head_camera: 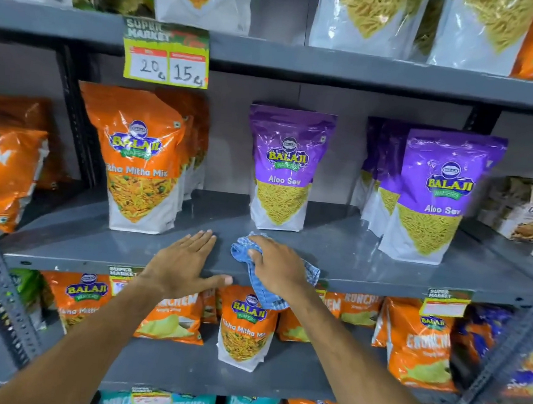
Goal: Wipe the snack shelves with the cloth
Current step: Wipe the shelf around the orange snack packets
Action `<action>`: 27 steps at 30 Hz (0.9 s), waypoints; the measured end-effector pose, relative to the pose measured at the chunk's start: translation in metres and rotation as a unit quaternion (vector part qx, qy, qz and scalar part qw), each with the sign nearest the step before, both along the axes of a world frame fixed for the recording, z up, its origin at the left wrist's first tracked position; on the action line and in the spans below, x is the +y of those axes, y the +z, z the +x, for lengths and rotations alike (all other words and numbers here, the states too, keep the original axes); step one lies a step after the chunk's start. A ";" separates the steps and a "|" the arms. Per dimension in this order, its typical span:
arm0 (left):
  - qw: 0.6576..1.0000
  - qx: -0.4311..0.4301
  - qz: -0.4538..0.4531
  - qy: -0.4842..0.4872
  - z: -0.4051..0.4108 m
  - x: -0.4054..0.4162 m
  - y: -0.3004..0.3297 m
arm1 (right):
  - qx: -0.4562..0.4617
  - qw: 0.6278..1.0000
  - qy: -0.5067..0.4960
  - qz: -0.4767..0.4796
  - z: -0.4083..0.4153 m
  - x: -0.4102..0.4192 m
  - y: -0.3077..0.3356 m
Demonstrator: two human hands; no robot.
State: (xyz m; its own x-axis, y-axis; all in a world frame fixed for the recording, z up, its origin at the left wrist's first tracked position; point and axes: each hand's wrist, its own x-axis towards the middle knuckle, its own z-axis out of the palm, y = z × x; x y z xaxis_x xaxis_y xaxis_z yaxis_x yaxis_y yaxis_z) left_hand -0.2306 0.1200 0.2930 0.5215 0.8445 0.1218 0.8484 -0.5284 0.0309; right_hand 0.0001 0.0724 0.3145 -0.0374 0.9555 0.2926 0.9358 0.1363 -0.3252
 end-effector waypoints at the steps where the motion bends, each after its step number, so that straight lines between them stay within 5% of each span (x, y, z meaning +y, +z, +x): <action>1: 1.000 0.002 0.003 0.002 -0.001 0.000 -0.001 | -0.004 1.000 0.000 0.003 0.000 0.001 -0.002; 20: 1.000 -0.009 0.010 -0.014 -0.001 -0.002 0.001 | 0.000 0.998 -0.033 0.061 -0.014 -0.012 -0.004; 24: 1.000 -0.015 0.013 -0.014 -0.003 -0.001 0.001 | 0.182 0.981 0.024 0.064 0.003 -0.016 0.004; 27: 1.000 -0.017 0.017 -0.011 -0.002 -0.001 0.002 | 0.361 0.916 0.007 0.176 0.042 -0.015 0.027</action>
